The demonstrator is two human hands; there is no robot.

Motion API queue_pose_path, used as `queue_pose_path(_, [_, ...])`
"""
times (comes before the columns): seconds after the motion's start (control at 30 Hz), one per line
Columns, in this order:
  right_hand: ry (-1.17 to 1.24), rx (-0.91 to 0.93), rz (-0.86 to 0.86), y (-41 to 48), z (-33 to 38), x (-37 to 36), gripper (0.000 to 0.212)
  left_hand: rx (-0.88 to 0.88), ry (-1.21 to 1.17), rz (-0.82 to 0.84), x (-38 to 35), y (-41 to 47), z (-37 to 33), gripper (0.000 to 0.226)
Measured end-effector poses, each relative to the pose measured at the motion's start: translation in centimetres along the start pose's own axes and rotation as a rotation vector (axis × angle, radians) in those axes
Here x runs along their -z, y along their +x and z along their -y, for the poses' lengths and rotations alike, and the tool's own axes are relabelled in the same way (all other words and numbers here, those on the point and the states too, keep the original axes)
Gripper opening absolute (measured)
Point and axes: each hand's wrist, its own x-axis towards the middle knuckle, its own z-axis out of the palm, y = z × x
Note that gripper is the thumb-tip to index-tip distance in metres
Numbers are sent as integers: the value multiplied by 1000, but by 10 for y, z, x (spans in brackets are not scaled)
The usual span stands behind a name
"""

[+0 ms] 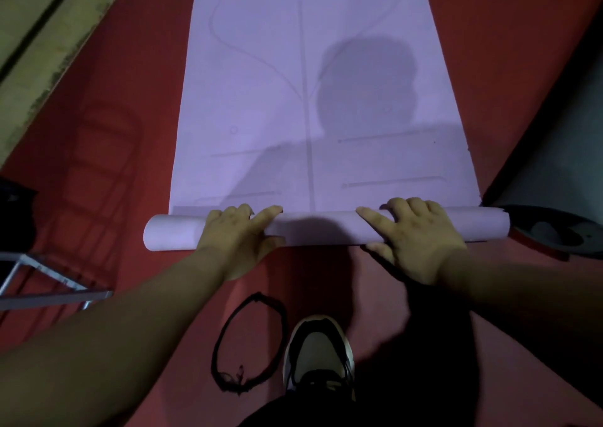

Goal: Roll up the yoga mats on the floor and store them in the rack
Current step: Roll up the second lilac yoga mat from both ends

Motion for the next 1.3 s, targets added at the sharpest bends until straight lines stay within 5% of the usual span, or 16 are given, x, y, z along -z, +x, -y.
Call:
queue_pose_path(0.3, [-18, 69, 178, 24, -16, 19, 84, 60, -62, -180, -21, -18, -16, 70])
queue_pose_path(0.47, [34, 95, 247, 32, -22, 22, 84, 66, -88, -148, -25, -25, -17, 75])
queue_pose_path(0.8, [-32, -38, -151, 3, -2, -6, 69, -3, 23, -42, 0, 10, 3, 76])
queue_pose_path(1.3, [-57, 72, 169, 28, -9, 32, 70, 72, -58, -101, -6, -10, -2, 82])
